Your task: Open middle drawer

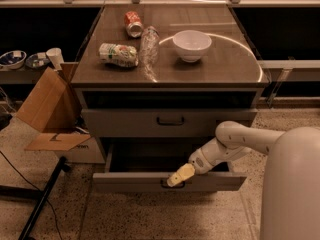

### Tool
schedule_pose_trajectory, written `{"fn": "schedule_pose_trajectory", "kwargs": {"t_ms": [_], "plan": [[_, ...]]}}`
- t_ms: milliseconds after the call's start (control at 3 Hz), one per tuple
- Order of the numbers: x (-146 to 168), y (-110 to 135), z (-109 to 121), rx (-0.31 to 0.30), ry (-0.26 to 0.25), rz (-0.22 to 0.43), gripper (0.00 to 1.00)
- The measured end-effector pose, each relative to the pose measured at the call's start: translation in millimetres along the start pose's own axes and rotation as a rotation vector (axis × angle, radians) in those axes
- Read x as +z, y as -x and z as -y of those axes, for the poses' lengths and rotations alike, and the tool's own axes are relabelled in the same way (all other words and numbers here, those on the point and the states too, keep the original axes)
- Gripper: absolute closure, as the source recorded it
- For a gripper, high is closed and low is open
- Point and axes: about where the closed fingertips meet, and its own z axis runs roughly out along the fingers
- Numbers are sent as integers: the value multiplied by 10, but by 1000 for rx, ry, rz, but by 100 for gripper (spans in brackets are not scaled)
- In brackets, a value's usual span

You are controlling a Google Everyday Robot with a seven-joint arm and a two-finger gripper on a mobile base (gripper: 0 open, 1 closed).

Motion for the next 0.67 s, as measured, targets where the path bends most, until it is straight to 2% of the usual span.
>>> {"fn": "schedule_pose_trajectory", "kwargs": {"t_ms": [667], "plan": [[186,-308,-117,94,74,-102,0]]}}
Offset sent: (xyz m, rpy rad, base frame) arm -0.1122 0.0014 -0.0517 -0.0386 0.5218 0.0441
